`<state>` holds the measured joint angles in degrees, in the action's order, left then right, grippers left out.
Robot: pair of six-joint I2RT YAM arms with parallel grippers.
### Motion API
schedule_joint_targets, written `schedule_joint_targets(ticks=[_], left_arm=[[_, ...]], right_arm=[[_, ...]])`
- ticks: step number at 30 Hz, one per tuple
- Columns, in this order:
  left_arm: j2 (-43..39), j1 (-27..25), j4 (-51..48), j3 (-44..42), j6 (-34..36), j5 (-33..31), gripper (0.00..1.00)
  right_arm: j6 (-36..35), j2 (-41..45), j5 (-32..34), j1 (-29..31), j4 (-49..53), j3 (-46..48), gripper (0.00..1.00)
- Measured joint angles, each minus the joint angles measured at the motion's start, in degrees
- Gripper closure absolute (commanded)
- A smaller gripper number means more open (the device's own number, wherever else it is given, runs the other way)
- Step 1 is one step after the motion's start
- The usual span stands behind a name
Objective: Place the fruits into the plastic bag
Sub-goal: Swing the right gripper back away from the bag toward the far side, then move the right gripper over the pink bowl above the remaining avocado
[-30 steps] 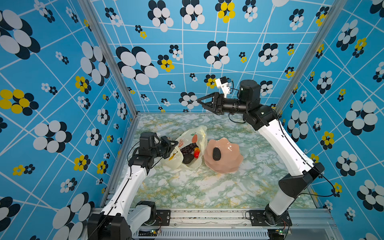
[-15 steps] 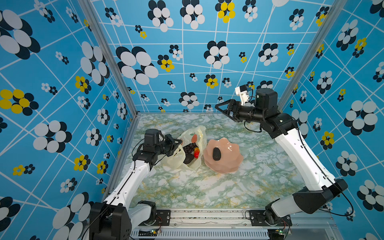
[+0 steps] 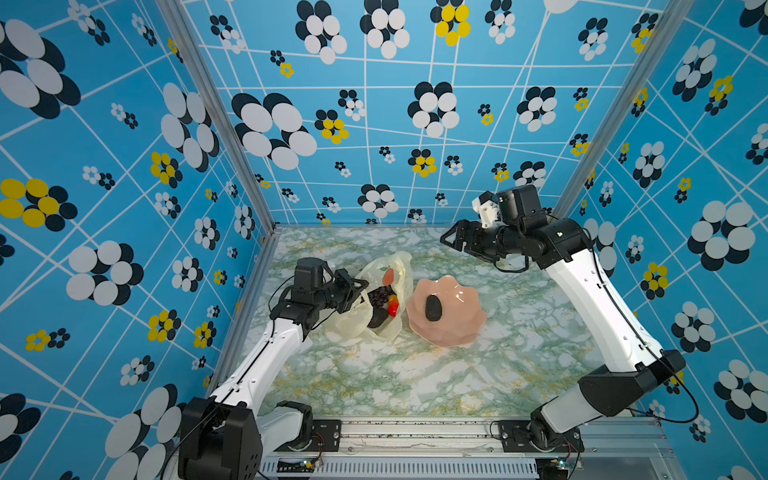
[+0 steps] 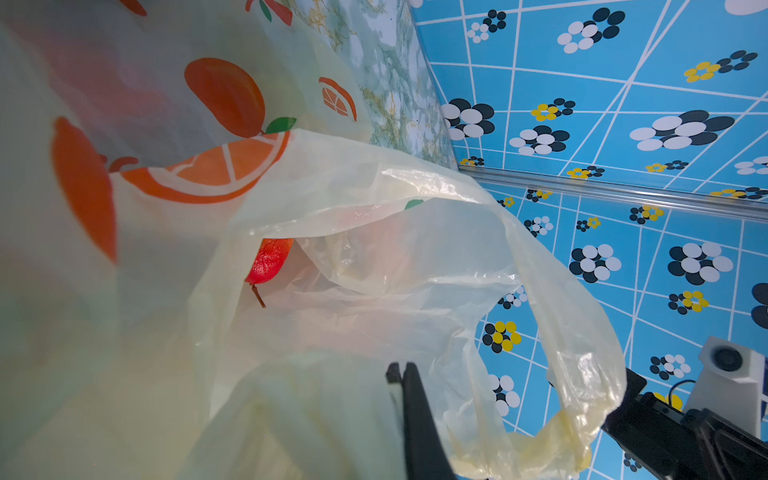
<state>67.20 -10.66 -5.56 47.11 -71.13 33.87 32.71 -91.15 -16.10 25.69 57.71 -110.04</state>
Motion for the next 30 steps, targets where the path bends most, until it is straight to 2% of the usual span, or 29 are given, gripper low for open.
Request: schedule_joint_targets(ticks=[4,10,19,25,30], left_arm=[[0.0,0.0,0.0,0.0,0.0,0.0,1.00],[0.0,0.0,0.0,0.0,0.0,-0.3,1.00],[-2.3,0.0,-0.1,0.0,0.0,-0.9,1.00],[-4.2,0.6,-0.3,-1.0,-0.1,-0.9,1.00],[-5.3,1.2,-0.3,-2.1,-0.3,-0.9,1.00]], right_arm=[[-0.4,-2.8,1.3,0.0,4.5,0.0,0.11],[-1.3,-8.1,3.0,0.4,10.8,-3.8,0.01],[-4.7,-16.0,9.1,3.6,18.5,-10.9,0.01],[-6.1,-17.8,12.9,4.4,19.6,-10.8,0.01],[-6.6,-17.8,14.1,4.3,17.5,-6.6,0.01]])
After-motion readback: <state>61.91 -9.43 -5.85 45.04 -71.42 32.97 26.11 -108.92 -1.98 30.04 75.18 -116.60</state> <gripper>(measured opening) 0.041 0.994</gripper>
